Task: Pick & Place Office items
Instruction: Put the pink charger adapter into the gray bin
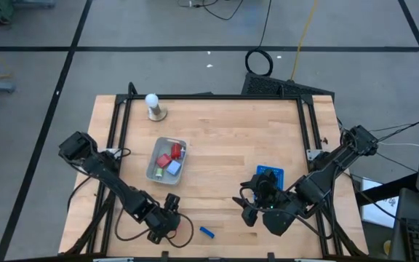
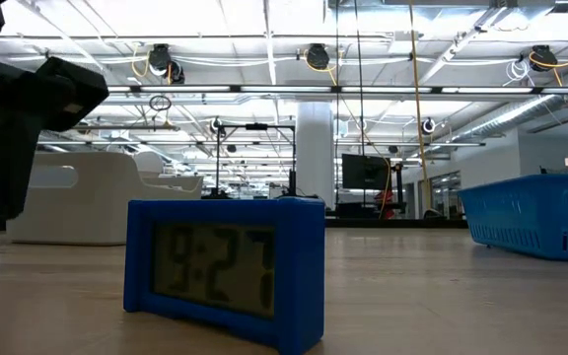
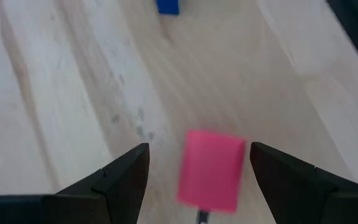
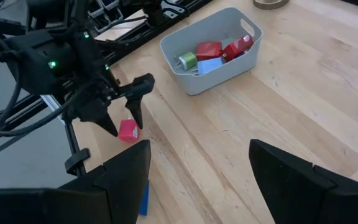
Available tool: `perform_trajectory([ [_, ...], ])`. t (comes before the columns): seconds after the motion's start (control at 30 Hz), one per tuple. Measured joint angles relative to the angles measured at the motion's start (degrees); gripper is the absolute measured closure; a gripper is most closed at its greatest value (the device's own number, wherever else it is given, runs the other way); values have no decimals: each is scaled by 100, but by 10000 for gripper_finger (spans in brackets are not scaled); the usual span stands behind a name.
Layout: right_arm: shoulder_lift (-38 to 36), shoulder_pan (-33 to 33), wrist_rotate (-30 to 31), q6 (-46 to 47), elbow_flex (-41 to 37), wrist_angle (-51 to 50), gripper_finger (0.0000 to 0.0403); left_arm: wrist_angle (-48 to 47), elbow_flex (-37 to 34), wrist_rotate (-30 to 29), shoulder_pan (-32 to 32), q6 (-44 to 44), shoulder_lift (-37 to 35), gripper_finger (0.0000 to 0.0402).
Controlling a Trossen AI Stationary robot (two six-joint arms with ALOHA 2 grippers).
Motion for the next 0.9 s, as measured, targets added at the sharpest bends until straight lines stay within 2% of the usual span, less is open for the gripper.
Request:
perform_trajectory([
  [0.63, 0, 2, 0, -111, 0, 73, 135, 307, 31, 92, -31, 24, 598, 124],
  [0.73, 0, 2, 0, -129, 0, 73, 135, 314, 21, 70, -35, 31, 520, 155],
  [0.9, 0, 2, 0, -172, 0, 73, 135, 309, 15, 81, -38, 214, 493, 254],
])
